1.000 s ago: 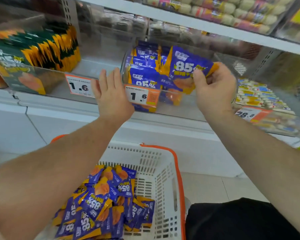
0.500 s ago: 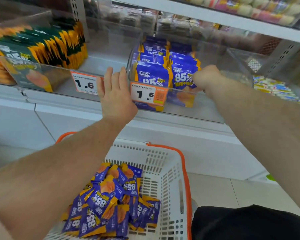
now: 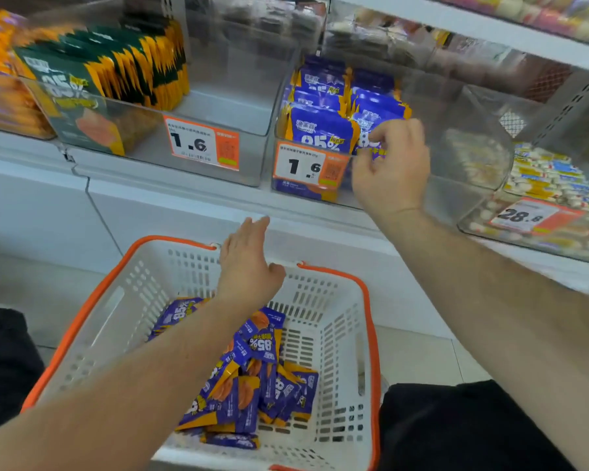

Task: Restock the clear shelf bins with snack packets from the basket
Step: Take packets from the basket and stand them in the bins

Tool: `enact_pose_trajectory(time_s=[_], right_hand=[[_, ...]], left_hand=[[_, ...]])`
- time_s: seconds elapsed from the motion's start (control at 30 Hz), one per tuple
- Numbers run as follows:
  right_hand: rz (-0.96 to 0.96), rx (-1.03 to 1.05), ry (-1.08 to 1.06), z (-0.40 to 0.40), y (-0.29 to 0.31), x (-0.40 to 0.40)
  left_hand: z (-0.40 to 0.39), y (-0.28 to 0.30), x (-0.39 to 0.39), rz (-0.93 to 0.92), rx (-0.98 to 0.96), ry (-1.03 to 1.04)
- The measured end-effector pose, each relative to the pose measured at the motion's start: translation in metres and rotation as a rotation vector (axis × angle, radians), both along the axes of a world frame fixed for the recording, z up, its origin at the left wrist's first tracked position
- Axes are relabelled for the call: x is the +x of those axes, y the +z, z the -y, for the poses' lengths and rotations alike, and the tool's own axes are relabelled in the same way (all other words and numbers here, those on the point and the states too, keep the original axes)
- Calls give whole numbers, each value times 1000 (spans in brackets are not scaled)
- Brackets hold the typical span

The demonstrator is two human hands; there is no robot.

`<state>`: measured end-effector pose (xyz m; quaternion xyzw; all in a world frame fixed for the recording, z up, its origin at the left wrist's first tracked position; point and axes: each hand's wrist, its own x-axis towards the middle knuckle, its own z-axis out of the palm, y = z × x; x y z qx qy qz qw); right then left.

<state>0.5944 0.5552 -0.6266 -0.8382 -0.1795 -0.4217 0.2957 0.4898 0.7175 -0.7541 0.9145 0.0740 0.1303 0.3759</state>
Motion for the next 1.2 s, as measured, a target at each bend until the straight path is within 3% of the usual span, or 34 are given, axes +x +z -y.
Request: enact_pose_trajectory(time_s=[0.07,0.17,0.23,0.37,0.43,0.53,0.7,0.83,1.0,1.13,1.2], right_hand=[[-113,-2,105,-15,-41,-17],[-598,-30,92,-29,-101,-41],[-975,-104,45,-32,-146,-55],[-1555,-286,41,-35,-226,-82],[-1740,-265,18,-38,-247,-97],[-1920,-38,-5,-40,-266,-106],[-2051,460,61,-53,-280,-99],[-2101,644,74,-55,-291,-103],[-2008,871,2,-58,-297,-101],[-1893,774,-149,-53,-293,-96],[-1757,413,-201,-45,-284,-90]], left_hand=[[-6,-20,-19,-249,-127,-35],[-16,-49,-42,-457,-173,-15],[-23,-61,-52,-526,-204,-2],[-39,-81,-62,-601,-231,39],[-45,-87,-65,-638,-254,71],[-50,-96,-64,-671,-278,118],[-56,-101,-61,-698,-333,182],[-60,-105,-59,-707,-360,213],[-59,-106,-56,-697,-364,237],[-55,-99,-54,-690,-327,208],[-49,-92,-53,-689,-305,155]])
